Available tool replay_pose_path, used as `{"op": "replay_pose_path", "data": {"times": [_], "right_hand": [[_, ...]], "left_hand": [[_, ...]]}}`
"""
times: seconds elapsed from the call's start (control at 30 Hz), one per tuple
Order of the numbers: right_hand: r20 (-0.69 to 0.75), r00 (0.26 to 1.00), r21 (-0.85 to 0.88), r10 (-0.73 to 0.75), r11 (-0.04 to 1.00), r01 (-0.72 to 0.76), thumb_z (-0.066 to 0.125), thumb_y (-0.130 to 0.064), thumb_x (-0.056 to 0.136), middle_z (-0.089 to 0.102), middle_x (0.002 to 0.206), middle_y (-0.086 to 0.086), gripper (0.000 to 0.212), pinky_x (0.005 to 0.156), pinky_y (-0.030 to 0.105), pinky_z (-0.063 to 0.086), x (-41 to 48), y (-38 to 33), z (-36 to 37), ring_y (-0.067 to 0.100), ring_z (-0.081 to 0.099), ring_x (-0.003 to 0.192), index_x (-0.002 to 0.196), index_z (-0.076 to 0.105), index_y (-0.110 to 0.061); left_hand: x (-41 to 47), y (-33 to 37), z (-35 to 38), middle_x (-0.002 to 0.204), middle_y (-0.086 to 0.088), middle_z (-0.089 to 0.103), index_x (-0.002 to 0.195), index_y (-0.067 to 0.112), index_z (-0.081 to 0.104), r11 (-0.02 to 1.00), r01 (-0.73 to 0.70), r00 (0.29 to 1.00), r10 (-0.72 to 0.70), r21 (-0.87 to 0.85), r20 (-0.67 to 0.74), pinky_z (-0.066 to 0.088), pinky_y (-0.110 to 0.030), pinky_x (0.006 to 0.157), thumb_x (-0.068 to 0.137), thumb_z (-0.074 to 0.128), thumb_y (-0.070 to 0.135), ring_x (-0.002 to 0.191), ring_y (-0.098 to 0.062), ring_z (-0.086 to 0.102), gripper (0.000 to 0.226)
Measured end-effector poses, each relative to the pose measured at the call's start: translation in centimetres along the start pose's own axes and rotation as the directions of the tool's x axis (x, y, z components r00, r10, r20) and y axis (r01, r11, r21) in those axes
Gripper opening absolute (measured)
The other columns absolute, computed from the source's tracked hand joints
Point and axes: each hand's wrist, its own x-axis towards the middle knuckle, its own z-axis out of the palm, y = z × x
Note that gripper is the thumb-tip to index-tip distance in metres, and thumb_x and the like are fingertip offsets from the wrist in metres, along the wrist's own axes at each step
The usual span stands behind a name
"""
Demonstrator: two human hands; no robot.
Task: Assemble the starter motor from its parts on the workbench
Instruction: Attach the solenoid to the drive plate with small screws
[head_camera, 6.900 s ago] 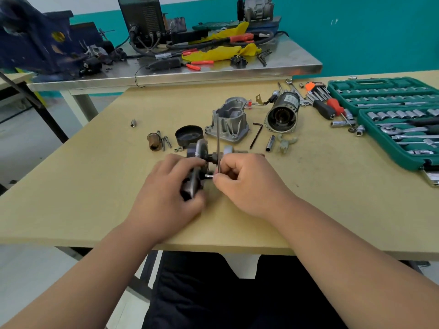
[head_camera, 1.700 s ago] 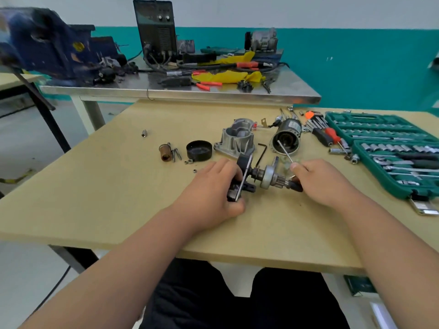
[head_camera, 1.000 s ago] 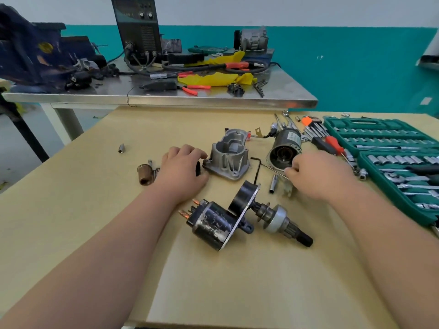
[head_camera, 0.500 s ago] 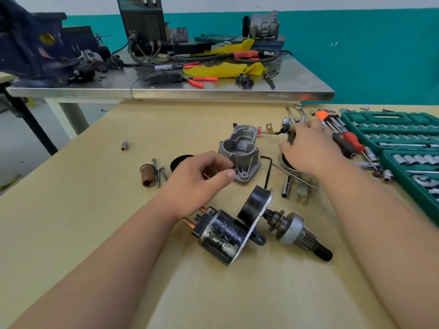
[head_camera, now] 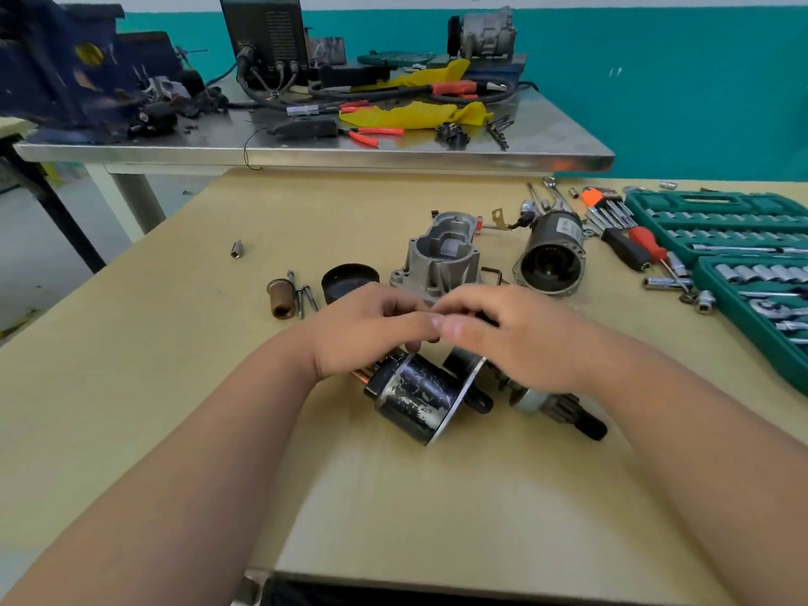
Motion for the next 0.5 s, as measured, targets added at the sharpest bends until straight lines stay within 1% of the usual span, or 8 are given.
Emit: {"op": "replay_pose_path", "data": {"times": [0.1,0.17,0.23,0.27,0.33,0.37,0.43,0.5], "right_hand": [[-0.073,0.997,-0.029,-0.009,1.000,0.007,0.032,-0.065,0.083,0.049,0.053,-0.012,0.045,0.050,0.024,0.034,0.2,-0.2,0.6,0.001,0.046,0.048,0.073,0.058,-0.029],[-0.104,0.994,-0.002,0.022,1.000,-0.022,0.030,-0.062,0.088,0.045,0.048,-0.012,0.055,0.048,0.026,0.035,0.7,-0.1,0.6,0.004,0.043,0.045,0.076,0.062,-0.019],[-0.145,0.986,0.089,0.078,0.994,-0.066,0.027,-0.057,0.094,0.057,0.061,-0.013,0.056,0.060,0.030,0.045,1.2,0.3,0.6,0.008,0.056,0.060,0.081,0.066,-0.019],[-0.172,0.981,0.128,0.092,0.989,-0.071,0.026,-0.053,0.097,0.063,0.073,-0.013,0.052,0.068,0.026,0.047,1.3,0.5,0.7,0.005,0.059,0.071,0.083,0.066,-0.023],[-0.230,0.968,0.197,0.098,0.979,-0.052,0.024,-0.048,0.101,0.065,0.086,-0.016,0.046,0.069,0.012,0.040,1.7,1.0,0.9,-0.006,0.058,0.082,0.089,0.066,-0.031],[-0.265,0.957,0.249,0.117,0.967,-0.050,0.024,-0.046,0.102,0.065,0.088,-0.017,0.045,0.068,0.010,0.039,1.7,1.1,0.9,-0.009,0.058,0.082,0.091,0.065,-0.032],[-0.322,0.929,0.323,0.182,0.944,-0.073,0.025,-0.045,0.102,0.067,0.089,-0.012,0.041,0.070,0.018,0.044,1.6,1.6,0.5,-0.005,0.060,0.079,0.093,0.063,-0.032],[-0.281,0.937,0.286,0.208,0.950,-0.125,0.025,-0.048,0.100,0.067,0.090,-0.010,0.040,0.070,0.025,0.046,1.1,2.1,-0.2,-0.001,0.062,0.075,0.092,0.061,-0.034]], "left_hand": [[0.1,-0.1,0.1,0.072,0.009,0.063,0.091,0.017,0.071,1.000,0.024,1.000,-0.025,-0.005,-0.018,0.040,-0.026,0.066,0.066,0.055,0.063,0.062,-0.004,0.053,0.055],[0.0,-0.2,0.0,0.075,0.008,0.065,0.089,0.020,0.071,0.999,0.026,0.999,-0.027,-0.035,-0.020,0.041,-0.026,0.068,0.066,0.054,0.063,0.066,-0.003,0.055,0.052],[0.0,-0.4,-0.2,0.078,0.007,0.068,0.086,0.026,0.072,0.997,0.040,0.999,-0.041,-0.063,-0.015,0.046,-0.031,0.075,0.066,0.054,0.065,0.075,-0.008,0.059,0.047],[0.0,-0.4,-0.3,0.078,0.007,0.069,0.086,0.027,0.073,0.996,0.047,0.999,-0.049,-0.074,-0.019,0.045,-0.032,0.077,0.066,0.055,0.065,0.076,-0.009,0.059,0.046],[0.0,-0.5,-0.3,0.078,0.009,0.069,0.089,0.023,0.073,0.996,0.053,0.998,-0.055,-0.077,-0.023,0.044,-0.032,0.077,0.066,0.056,0.065,0.075,-0.011,0.058,0.051],[0.0,-0.5,-0.3,0.079,0.009,0.070,0.092,0.018,0.073,0.996,0.058,0.998,-0.059,-0.074,-0.019,0.044,-0.034,0.077,0.065,0.056,0.064,0.076,-0.013,0.058,0.055],[-0.1,-0.5,-0.3,0.083,0.009,0.070,0.097,0.016,0.072,0.995,0.075,0.997,-0.076,-0.065,-0.003,0.045,-0.036,0.078,0.066,0.057,0.062,0.078,-0.015,0.058,0.058],[-0.1,-0.5,-0.3,0.087,0.011,0.071,0.101,0.028,0.071,0.993,0.087,0.996,-0.085,-0.081,0.017,0.045,-0.031,0.076,0.068,0.060,0.058,0.077,-0.007,0.061,0.046]]}}
